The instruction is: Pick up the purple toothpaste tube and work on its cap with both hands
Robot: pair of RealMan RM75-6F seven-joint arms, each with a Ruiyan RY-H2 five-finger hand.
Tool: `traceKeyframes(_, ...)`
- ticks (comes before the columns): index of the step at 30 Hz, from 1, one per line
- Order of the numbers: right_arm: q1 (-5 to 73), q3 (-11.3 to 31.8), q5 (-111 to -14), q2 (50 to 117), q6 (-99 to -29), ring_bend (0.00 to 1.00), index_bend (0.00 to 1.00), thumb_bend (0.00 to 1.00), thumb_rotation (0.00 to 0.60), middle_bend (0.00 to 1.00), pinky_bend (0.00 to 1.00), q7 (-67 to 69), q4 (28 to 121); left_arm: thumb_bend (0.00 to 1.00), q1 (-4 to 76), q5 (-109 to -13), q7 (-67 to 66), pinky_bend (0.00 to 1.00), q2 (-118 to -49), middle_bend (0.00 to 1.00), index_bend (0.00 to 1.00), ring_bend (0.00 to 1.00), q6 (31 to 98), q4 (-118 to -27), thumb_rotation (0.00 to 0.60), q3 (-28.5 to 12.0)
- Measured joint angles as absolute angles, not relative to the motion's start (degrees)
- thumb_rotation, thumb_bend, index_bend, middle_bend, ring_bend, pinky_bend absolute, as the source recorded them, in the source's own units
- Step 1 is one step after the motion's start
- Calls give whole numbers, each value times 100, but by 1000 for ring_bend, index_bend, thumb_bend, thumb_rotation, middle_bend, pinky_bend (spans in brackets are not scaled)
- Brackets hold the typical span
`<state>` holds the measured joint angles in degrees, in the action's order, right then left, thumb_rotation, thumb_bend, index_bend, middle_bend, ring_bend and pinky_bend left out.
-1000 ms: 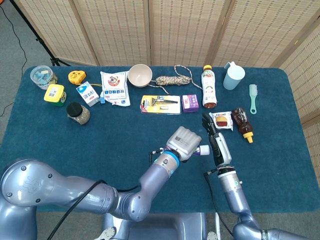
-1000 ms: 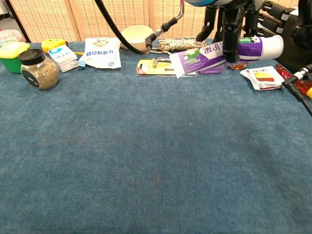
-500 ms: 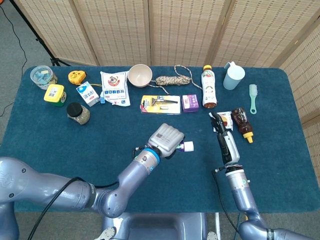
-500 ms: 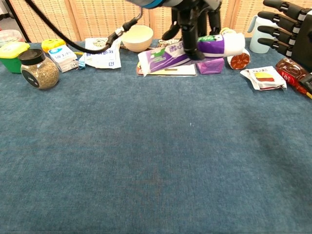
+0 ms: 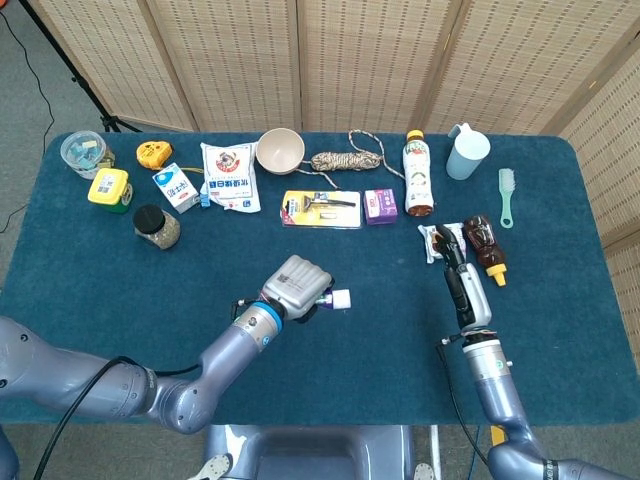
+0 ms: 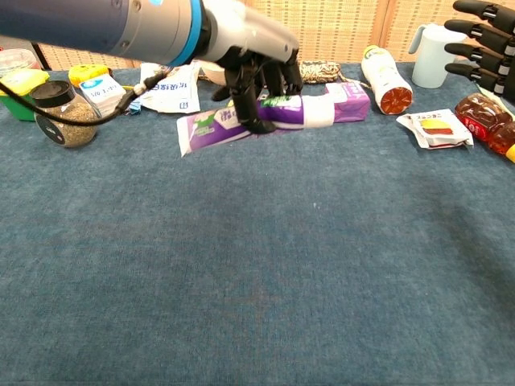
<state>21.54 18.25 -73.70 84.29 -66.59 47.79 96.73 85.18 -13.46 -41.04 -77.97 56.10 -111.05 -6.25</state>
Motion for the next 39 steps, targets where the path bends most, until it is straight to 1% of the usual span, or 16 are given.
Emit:
traceKeyframes(2,2138,1818,-7391,8394,-6678,0,0,0,80,0,0,4773,9671,1000,8447,-1445,-4085,697,-7879,636,576,539,5613,-11064,600,-528)
traceKeyframes(4,2122,1815,-7403,8362,-6697,0,0,0,79,0,0,4775,9672,1000,8398,-1512,-4086,676,-7956,573,529,486,5624,-11003,600,-448)
traceKeyframes(5,2113,1815,-7412,8344,-6708,0,0,0,79,0,0,4779,9674,1000,8376,-1541,-4090,645,-7994,514,485,433,5633,-10969,600,-416)
traceKeyframes(7,2100,1815,-7426,8311,-6725,0,0,0,78,0,0,4785,9678,1000,8332,-1598,-4090,552,-8075,379,365,310,5664,-10895,600,-380)
traceKeyframes(9,2088,1814,-7436,8281,-6737,0,0,0,78,0,0,4785,9680,1000,8289,-1653,-4081,421,-8146,216,188,158,5671,-10838,600,-356)
traceKeyframes(11,2076,1817,-7440,8253,-6753,0,0,0,80,0,0,4790,9679,1000,8263,-1672,-4078,335,-8177,119,79,64,5625,-10801,600,-336)
traceKeyframes(12,2071,1817,-7442,8242,-6759,0,0,0,79,0,0,4794,9678,1000,8257,-1674,-4074,298,-8174,76,37,29,5571,-10790,600,-331)
traceKeyframes(14,2062,1818,-7448,8221,-6771,0,0,0,79,0,0,4796,9667,1000,8246,-1674,-4058,236,-8153,22,5,1,5475,-10777,600,-330)
traceKeyframes(18,2055,1817,-7460,8183,-6778,0,0,0,87,0,0,4798,9647,977,8204,-1670,-3989,147,-8046,0,0,0,5305,-10778,588,-326)
traceKeyframes(21,2046,1815,-7472,8142,-6788,0,0,0,86,0,0,4790,9625,942,8128,-1680,-3870,137,-7959,0,0,0,5263,-10805,577,-330)
traceKeyframes(23,2038,1811,-7482,8098,-6792,0,0,0,86,0,0,4778,9604,936,8054,-1725,-3777,136,-7890,0,0,0,5279,-10840,577,-335)
traceKeyframes(25,2029,1806,-7501,8050,-6799,0,0,0,88,0,0,4760,9586,936,7935,-1855,-3658,136,-7803,0,0,0,5360,-10909,576,-340)
traceKeyframes(28,2013,1784,-7548,7943,-6799,0,0,0,108,0,0,4727,9555,935,7686,-2185,-3452,136,-7653,0,0,0,5588,-11072,576,-325)
traceKeyframes(31,2006,1745,-7606,7812,-6772,0,0,0,151,0,0,4664,9511,935,7333,-2655,-3209,136,-7461,0,0,0,5924,-11289,576,-265)
traceKeyframes(35,2018,1676,-7674,7662,-6700,0,0,0,265,0,0,4488,9403,934,6772,-3393,-2893,136,-7213,0,0,0,6509,-11540,576,-110)
traceKeyframes(39,2040,1590,-7720,7545,-6614,0,0,0,364,0,0,4244,9294,934,6107,-4249,-2588,136,-6914,0,0,0,7206,-11762,578,163)
